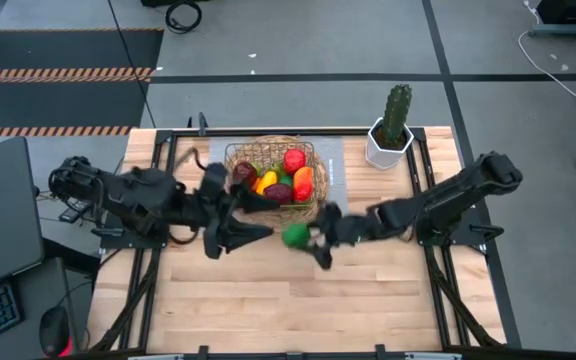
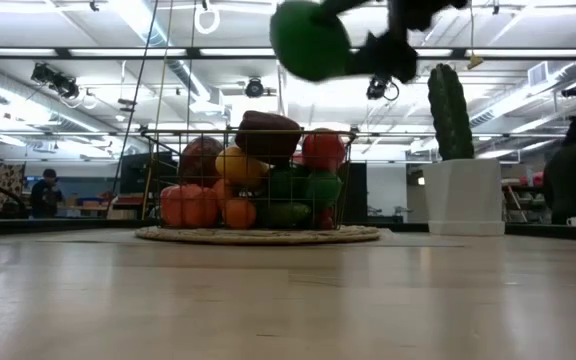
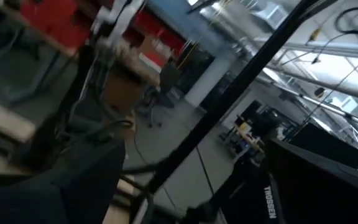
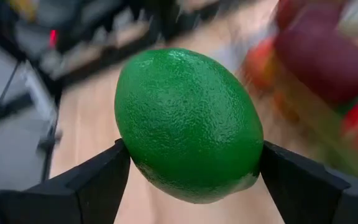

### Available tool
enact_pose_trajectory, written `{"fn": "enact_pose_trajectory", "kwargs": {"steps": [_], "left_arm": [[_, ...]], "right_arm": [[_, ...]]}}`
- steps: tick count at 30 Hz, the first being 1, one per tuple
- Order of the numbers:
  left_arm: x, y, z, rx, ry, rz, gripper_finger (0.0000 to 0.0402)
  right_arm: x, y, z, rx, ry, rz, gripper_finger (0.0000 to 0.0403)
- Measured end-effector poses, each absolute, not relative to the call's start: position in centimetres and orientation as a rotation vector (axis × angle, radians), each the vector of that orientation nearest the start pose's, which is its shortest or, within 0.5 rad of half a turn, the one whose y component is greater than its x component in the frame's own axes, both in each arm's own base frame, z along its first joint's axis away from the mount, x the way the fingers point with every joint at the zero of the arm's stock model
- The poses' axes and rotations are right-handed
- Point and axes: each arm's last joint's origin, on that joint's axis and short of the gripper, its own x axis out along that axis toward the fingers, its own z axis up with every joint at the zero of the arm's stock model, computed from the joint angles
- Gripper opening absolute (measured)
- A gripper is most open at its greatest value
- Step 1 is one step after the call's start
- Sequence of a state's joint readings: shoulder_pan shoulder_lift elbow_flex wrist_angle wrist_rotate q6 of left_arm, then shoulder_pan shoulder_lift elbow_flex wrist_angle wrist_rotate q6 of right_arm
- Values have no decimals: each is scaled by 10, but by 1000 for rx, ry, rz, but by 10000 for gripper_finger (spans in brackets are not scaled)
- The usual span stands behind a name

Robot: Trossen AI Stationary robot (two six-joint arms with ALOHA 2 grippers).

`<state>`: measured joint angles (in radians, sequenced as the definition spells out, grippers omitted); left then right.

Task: Build produce basket
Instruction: Put the lime into the gold wire basket, then return to Home Position

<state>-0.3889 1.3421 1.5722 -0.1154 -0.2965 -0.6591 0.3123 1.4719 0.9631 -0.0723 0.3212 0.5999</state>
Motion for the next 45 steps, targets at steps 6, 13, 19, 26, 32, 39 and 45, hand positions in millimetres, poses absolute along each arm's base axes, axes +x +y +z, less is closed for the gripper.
{"fn": "enact_pose_trajectory", "kwargs": {"steps": [6,13,19,26,32,39,45], "left_arm": [[254,-93,506,-547,-154,-69,396],[244,-84,525,-403,-234,113,396],[248,-73,516,-407,-168,279,396],[251,-55,494,-487,-28,458,396],[246,-30,482,-479,71,591,396],[246,-17,472,-520,147,629,396],[246,-16,473,-546,142,625,396]], "right_arm": [[309,38,302,367,310,-323,347],[333,-21,330,383,235,-433,347],[357,-45,336,379,242,-408,347],[375,-47,339,316,251,-365,347],[378,-47,335,315,267,-366,347],[376,-57,334,319,271,-391,353],[372,-72,330,375,302,-438,383]]}}
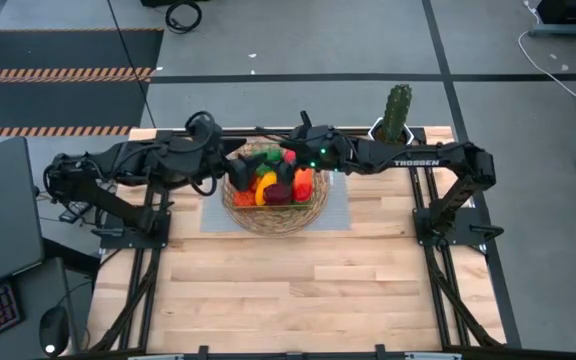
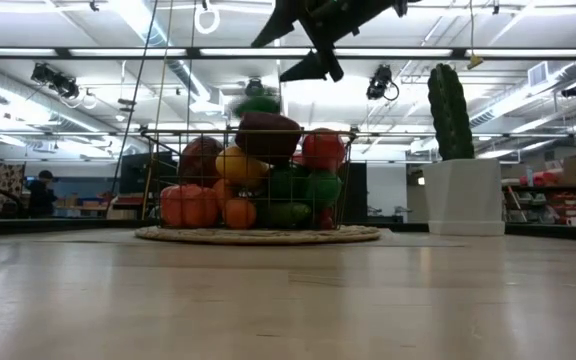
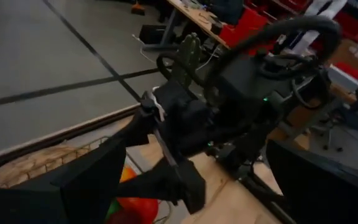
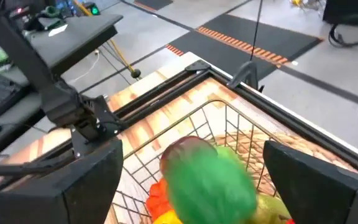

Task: Build produce basket
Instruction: Return to Home Position

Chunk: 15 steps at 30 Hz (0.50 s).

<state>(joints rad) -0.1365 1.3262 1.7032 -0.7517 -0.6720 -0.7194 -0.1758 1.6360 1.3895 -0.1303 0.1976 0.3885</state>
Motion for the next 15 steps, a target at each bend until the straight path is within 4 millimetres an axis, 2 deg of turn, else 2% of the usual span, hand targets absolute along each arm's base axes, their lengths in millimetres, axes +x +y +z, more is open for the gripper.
{"fn": "enact_pose_trajectory", "kwargs": {"steps": [6,15], "left_arm": [[249,-21,471,-645,120,619,396],[252,-23,465,-615,170,626,396]], "right_arm": [[369,-84,329,425,308,-448,396],[366,-83,326,403,370,-398,399]]}}
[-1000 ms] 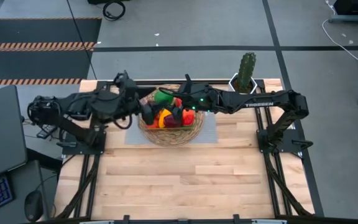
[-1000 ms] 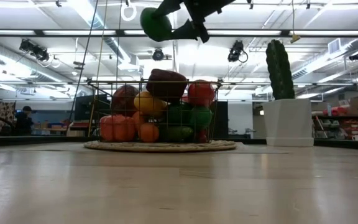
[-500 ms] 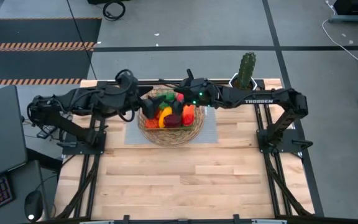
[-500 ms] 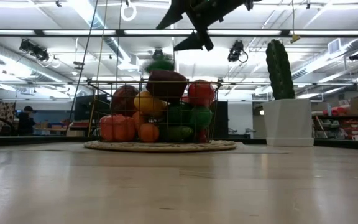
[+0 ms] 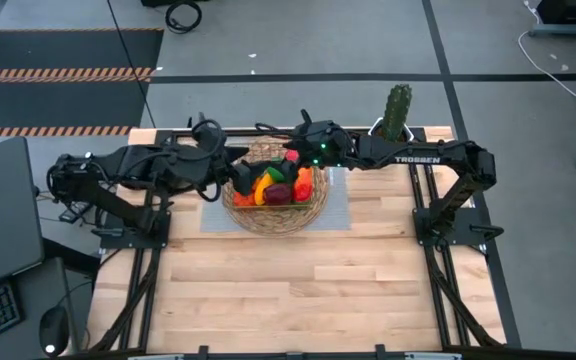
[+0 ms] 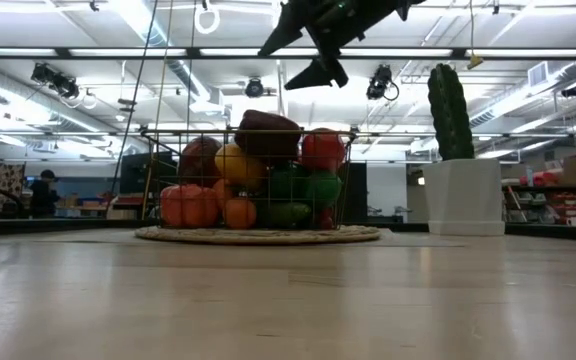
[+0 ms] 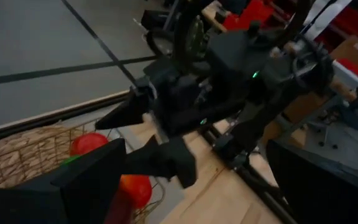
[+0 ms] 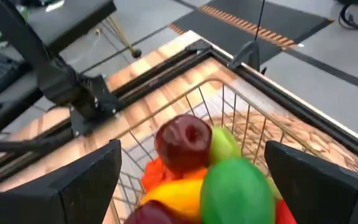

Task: Build produce basket
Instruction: Return to Home Position

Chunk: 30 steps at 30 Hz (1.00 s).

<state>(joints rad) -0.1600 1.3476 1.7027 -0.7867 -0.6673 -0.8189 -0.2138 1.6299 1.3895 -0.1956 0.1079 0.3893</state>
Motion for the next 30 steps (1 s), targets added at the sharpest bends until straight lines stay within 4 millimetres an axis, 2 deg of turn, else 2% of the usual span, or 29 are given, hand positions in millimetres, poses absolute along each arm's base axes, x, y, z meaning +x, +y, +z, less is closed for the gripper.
{"fn": "enact_pose_trajectory", "kwargs": {"steps": [5,10,16,21,30], "left_arm": [[251,-23,463,-614,190,630,396],[251,-24,462,-617,217,589,396],[252,-25,462,-627,239,550,396],[253,-25,465,-644,209,537,396],[264,-27,465,-669,162,519,396]], "right_arm": [[355,-80,324,368,485,-400,398],[334,-79,328,343,603,-408,398],[307,-73,353,335,581,-356,389],[278,-66,375,337,562,-356,368],[235,-53,388,373,637,-377,347]]}}
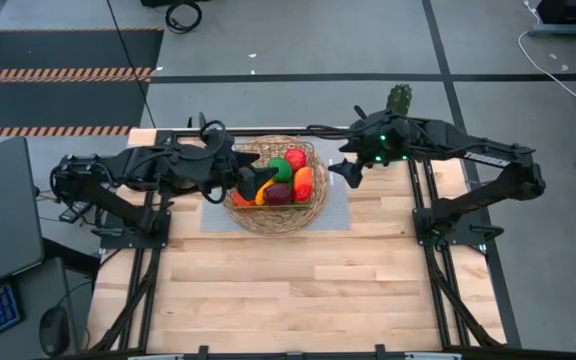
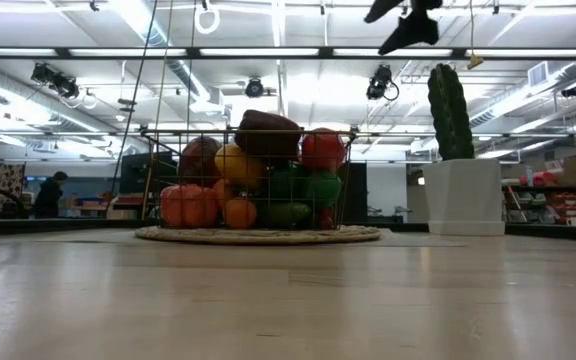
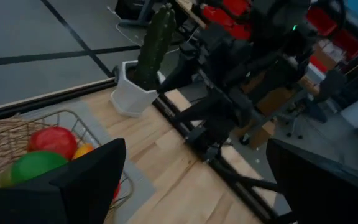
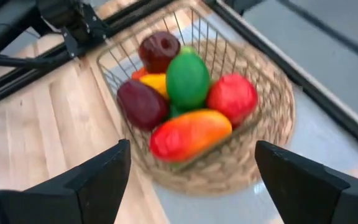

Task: Build produce basket
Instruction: Return to Home Position

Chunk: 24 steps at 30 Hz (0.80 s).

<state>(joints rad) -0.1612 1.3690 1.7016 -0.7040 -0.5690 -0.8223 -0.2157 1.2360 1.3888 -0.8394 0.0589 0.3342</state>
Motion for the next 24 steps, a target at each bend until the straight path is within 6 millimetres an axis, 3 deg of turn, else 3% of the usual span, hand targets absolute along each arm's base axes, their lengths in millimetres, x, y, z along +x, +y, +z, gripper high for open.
{"fn": "enact_pose_trajectory", "kwargs": {"steps": [16,24], "left_arm": [[299,-36,468,-700,58,350,396],[310,-38,465,-717,35,339,396]], "right_arm": [[183,-34,390,639,723,-552,346],[163,-19,374,745,733,-562,346]]}}
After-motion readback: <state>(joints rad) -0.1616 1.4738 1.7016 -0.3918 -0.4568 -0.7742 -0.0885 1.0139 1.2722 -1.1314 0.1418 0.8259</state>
